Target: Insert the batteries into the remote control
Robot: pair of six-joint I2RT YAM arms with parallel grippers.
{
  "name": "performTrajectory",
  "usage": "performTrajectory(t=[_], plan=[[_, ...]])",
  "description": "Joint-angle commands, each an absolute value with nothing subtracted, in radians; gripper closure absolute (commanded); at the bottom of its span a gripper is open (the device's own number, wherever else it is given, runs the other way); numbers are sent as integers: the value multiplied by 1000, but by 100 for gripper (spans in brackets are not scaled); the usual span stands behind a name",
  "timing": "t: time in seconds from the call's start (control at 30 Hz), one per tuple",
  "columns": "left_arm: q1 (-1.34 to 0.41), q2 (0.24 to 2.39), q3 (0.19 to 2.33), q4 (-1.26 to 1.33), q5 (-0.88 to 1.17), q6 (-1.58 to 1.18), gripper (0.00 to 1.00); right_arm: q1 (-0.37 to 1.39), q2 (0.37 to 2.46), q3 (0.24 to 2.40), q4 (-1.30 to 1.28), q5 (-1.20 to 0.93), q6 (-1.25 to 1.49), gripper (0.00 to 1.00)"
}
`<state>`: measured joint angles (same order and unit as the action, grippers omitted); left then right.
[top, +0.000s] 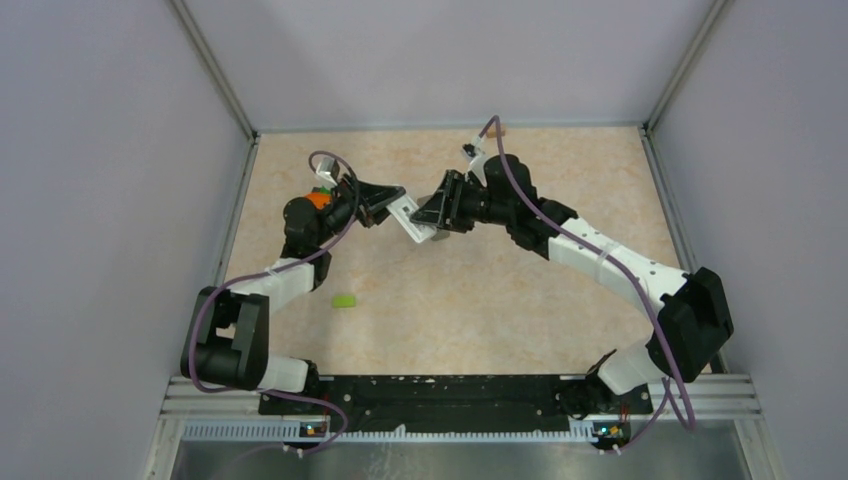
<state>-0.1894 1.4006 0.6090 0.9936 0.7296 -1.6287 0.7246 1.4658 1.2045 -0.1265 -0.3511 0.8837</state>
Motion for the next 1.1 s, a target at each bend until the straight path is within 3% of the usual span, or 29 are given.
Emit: performTrajectory(t=[0.0, 0.47, 0.53, 0.67, 0.8, 0.93, 1.07], plan=[[-195, 1371, 682, 1130, 759, -1711, 100, 729, 1484, 1189, -89, -337, 866, 58], [-195, 1385, 722, 1249, 809, -1713, 100, 723, 1537, 1169, 63, -445, 929, 70], [-195, 1377, 721, 1207, 821, -1664, 100, 716, 1524, 1171, 64, -438, 914, 64], [-193, 1359, 727, 1088, 846, -1535, 100, 678, 1445, 1145, 150, -446, 873, 30], [-193, 1358, 743, 1027, 893, -1456, 100, 647, 1378, 1128, 269, -528, 823, 10], [-193, 1368, 771, 1044, 957, -1437, 100, 643, 1372, 1137, 250, -582, 765, 6], [-193, 1364, 786, 1058, 984, -1436, 100, 644, 1399, 1106, 316, -661, 767, 9]])
